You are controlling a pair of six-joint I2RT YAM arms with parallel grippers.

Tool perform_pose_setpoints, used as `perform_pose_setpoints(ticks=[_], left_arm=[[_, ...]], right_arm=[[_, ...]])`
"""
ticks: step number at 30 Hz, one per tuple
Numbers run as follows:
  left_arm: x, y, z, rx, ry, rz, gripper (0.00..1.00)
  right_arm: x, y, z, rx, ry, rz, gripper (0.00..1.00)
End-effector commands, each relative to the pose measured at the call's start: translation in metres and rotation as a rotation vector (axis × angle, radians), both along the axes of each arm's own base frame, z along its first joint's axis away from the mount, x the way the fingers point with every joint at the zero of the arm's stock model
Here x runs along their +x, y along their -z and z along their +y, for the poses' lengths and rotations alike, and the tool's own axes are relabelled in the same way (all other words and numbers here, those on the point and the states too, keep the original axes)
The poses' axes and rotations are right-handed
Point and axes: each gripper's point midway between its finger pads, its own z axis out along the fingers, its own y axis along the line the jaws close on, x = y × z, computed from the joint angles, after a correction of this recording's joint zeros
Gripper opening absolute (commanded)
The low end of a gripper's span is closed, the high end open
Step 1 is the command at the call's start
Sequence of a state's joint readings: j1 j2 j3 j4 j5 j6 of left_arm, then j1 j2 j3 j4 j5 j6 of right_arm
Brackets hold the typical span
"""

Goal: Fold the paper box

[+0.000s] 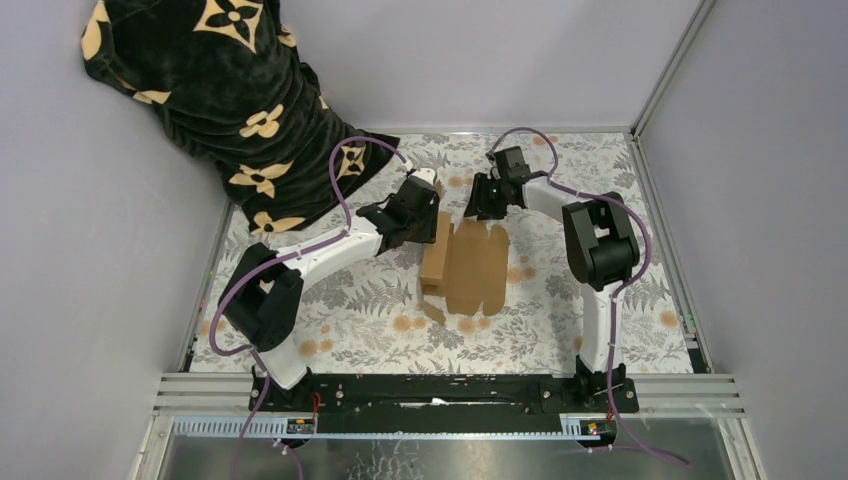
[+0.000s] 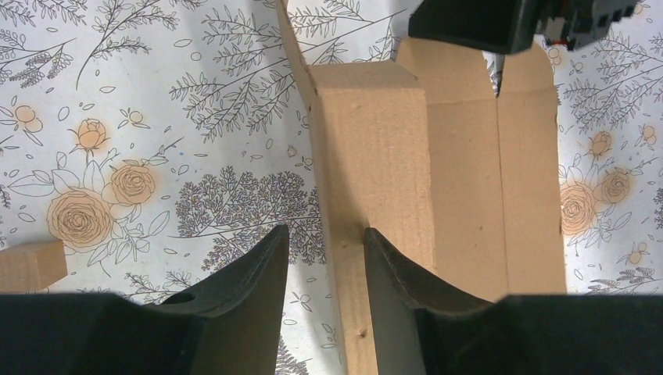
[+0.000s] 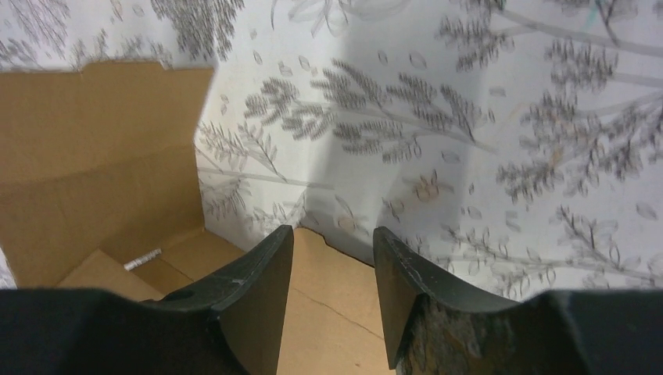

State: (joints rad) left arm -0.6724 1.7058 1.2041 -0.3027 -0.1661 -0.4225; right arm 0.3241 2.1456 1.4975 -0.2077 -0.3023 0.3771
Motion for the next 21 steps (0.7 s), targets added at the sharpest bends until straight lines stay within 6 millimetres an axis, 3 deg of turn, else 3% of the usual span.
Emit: perform_pose_setpoints(ticks=[1,21], left_arm=[[0.000,-0.003,0.003,0.011,0.020,-0.019,0.47],[-0.002,-0.001,0.001,0.006,0.054,-0.031,0.47]], right_arm=[[-0.025,0.001,-0.017,-0.047,0.002,0.012,0.50],[-0.116,-0.001,-0.035,-0.001,-0.016,0.048,0.49]])
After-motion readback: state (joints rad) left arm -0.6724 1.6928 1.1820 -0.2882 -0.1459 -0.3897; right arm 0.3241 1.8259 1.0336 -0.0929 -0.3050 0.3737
